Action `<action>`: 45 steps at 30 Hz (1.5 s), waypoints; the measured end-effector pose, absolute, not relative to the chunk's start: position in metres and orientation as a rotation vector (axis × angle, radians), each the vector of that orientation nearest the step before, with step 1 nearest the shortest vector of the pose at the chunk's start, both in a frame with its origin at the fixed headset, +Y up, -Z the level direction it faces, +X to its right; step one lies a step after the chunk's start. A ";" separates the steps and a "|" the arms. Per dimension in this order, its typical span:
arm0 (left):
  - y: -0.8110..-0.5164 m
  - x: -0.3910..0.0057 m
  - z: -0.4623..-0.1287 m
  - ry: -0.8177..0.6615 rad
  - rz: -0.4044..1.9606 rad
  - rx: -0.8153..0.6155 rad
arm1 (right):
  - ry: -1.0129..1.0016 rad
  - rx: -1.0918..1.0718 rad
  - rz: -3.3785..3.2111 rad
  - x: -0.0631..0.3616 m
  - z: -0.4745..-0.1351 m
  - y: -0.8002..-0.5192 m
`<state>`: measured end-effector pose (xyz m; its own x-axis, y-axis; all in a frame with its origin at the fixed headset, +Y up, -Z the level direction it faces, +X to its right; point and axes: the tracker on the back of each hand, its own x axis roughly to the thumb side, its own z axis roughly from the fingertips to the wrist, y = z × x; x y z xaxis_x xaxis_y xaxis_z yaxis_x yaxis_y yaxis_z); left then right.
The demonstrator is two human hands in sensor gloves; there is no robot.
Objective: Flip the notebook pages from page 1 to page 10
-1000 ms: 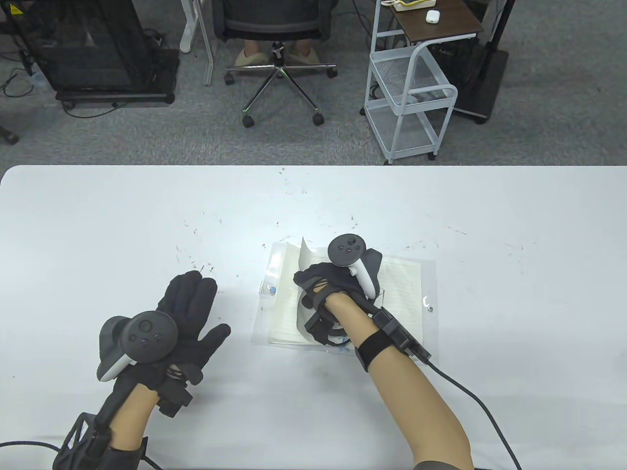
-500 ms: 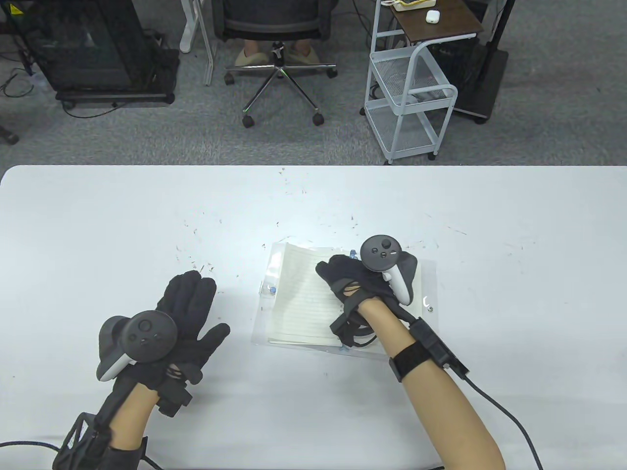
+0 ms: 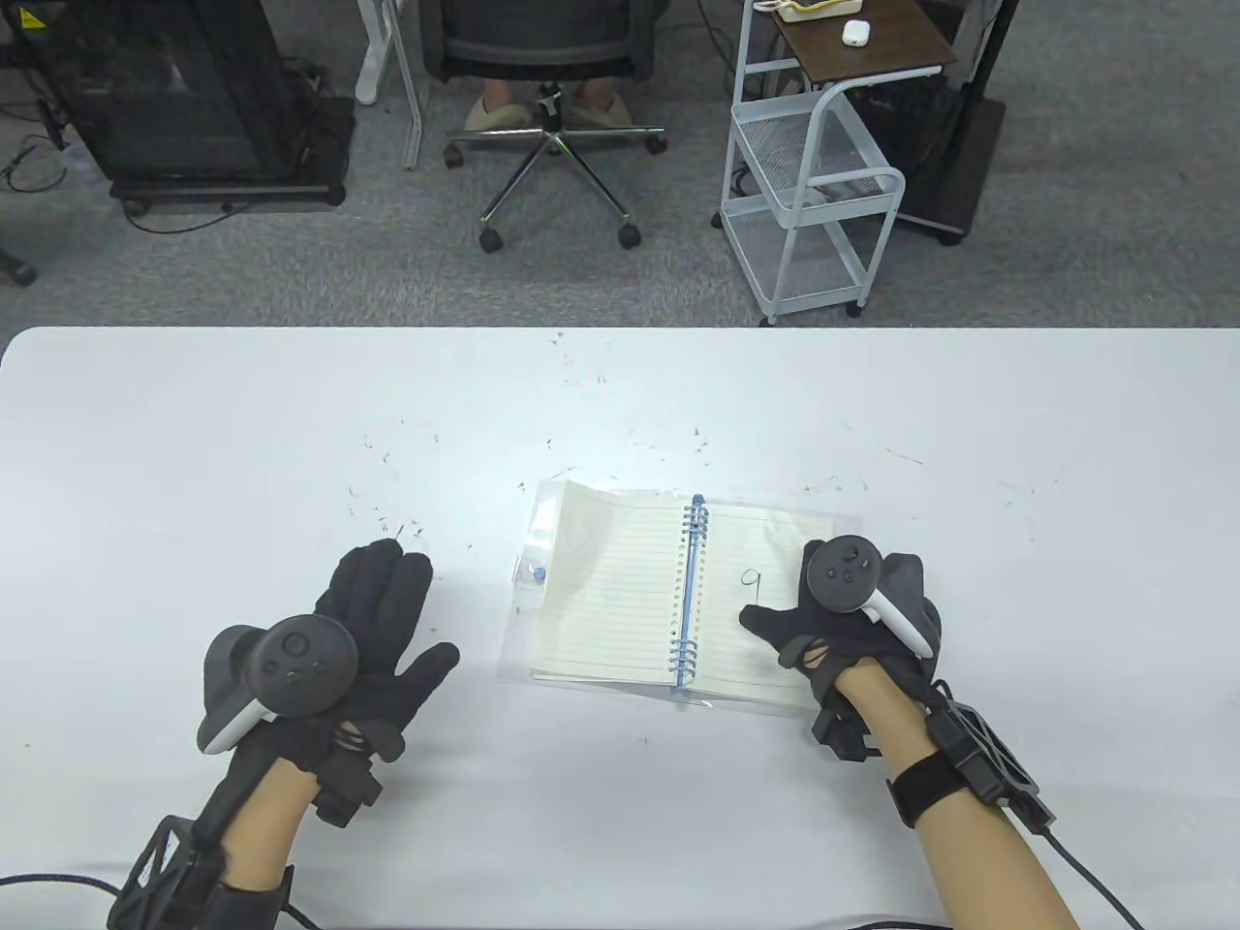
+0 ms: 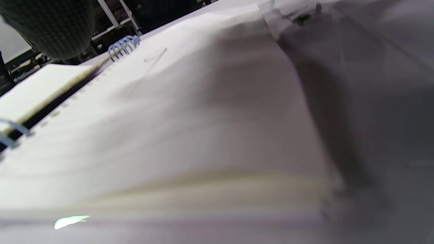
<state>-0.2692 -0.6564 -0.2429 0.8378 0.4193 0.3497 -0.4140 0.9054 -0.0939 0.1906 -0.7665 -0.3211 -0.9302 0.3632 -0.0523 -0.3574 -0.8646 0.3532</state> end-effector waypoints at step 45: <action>-0.658 -0.269 -0.244 -0.364 0.448 -0.024 | 0.113 -0.321 1.767 0.222 -0.310 -0.744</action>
